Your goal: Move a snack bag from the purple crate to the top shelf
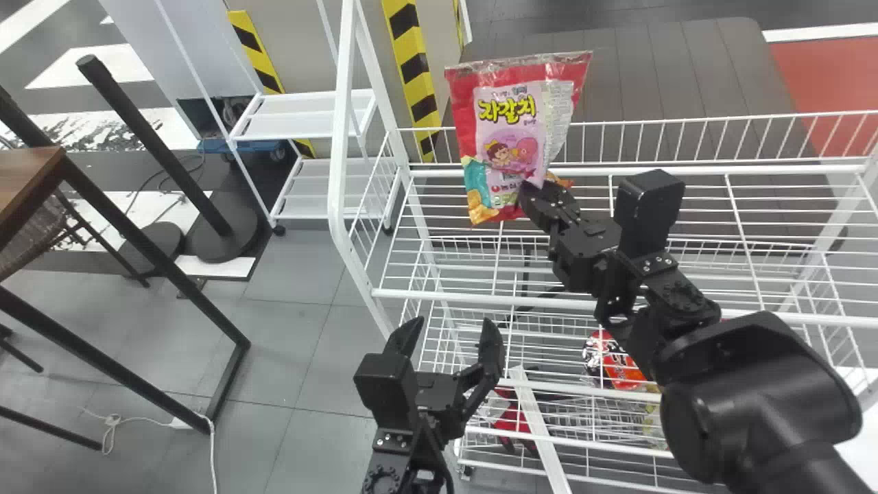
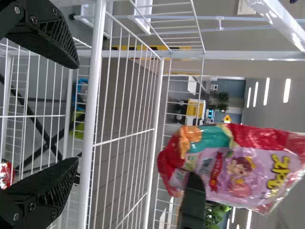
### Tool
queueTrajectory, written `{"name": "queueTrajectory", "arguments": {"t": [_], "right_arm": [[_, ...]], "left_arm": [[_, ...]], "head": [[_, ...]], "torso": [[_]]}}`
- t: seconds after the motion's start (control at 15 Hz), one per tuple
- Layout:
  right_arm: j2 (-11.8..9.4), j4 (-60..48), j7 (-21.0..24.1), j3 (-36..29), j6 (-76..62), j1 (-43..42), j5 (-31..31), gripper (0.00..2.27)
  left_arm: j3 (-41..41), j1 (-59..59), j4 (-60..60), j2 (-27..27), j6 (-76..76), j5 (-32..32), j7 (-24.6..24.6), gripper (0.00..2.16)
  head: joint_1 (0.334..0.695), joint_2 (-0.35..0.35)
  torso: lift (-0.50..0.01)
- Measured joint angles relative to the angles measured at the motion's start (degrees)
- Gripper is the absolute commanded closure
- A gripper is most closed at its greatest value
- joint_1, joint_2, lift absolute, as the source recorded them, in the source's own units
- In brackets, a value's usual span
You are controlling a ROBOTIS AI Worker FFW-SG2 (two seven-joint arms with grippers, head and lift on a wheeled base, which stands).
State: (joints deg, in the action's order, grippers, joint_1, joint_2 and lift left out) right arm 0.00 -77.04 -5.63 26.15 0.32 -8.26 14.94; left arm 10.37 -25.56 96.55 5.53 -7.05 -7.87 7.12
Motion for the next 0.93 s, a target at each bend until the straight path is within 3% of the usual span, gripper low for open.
{"name": "queueTrajectory", "arguments": {"t": [0.33,0.93], "right_arm": [[0.0,8.3,2.47,3.14,-6.32,-4.65,3.44,1.64],[0.0,15.93,2.47,4.96,-8.3,-10.06,8.4,1.64]], "left_arm": [[0.09,0.72,-0.83,0.01,-0.45,-0.08,-0.42,0.14],[-0.77,0.87,-2.9,0.5,-5.93,-1.33,-0.51,0.14]], "head": [[0.695,0.237],[0.695,0.24]], "torso": [[0.0],[0.0]]}}
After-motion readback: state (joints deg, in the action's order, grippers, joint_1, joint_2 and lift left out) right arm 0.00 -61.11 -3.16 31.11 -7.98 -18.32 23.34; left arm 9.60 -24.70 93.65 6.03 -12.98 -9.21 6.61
